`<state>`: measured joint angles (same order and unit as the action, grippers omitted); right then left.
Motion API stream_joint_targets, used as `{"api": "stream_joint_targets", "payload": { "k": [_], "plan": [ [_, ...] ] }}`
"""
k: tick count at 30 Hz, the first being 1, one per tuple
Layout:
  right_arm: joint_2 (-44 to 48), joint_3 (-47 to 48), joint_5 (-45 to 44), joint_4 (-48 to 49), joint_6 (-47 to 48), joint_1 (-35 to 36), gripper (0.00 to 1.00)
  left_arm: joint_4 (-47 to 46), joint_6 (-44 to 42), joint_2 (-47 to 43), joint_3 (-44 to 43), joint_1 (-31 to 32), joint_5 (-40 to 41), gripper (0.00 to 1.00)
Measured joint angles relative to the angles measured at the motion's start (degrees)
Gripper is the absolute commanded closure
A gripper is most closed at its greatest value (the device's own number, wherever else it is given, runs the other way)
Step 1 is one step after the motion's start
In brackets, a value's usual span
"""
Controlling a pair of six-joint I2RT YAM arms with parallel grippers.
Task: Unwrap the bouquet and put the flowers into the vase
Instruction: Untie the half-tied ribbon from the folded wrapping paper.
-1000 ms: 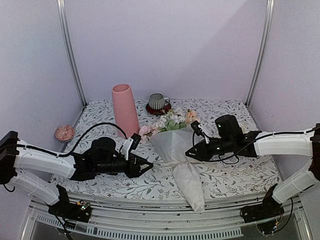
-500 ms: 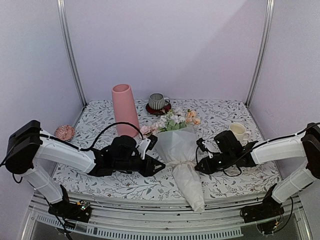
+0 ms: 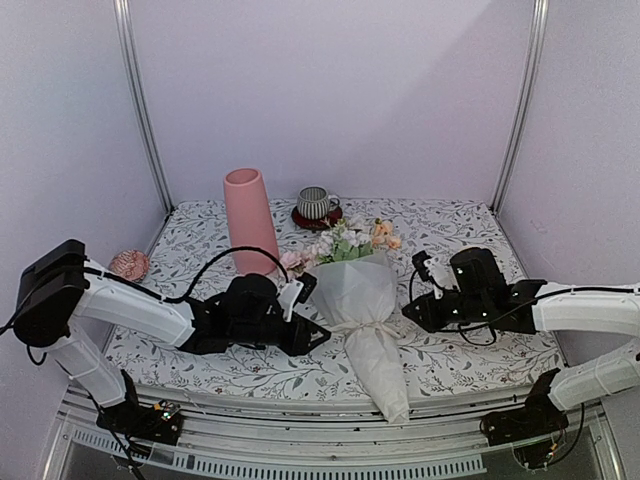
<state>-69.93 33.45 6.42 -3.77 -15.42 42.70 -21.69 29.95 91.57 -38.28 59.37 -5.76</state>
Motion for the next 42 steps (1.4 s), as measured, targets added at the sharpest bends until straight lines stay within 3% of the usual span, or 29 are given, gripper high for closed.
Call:
{"api": "stream_joint_targets", "payload": {
  "k": [8, 15, 22, 31, 42],
  "plan": [
    [7.4, -2.4, 3.1, 8.2, 6.4, 0.0, 0.74, -6.3, -0.3, -0.4, 1.9, 2.3, 0.1, 0.56],
    [0.7, -0.9, 3.7, 10.7, 12.7, 0.0, 0.75, -17.3, 0.1, 3.7, 4.7, 3.4, 0.4, 0.56],
    [-8.4, 1.7, 7.7, 15.1, 17.9, 0.0, 0.76, -20.2, 0.0, 5.6, 4.7, 3.6, 0.8, 0.56],
    [-15.5, 0.0, 13.1, 26.3, 17.8, 0.0, 0.76, -21.8, 0.0, 5.6, 4.7, 4.2, 2.7, 0.56],
    [-15.6, -3.7, 15.6, 28.5, 12.9, 0.0, 0.8, -23.1, 0.0, 5.0, 7.1, 4.4, 4.2, 0.57]
  ]
}}
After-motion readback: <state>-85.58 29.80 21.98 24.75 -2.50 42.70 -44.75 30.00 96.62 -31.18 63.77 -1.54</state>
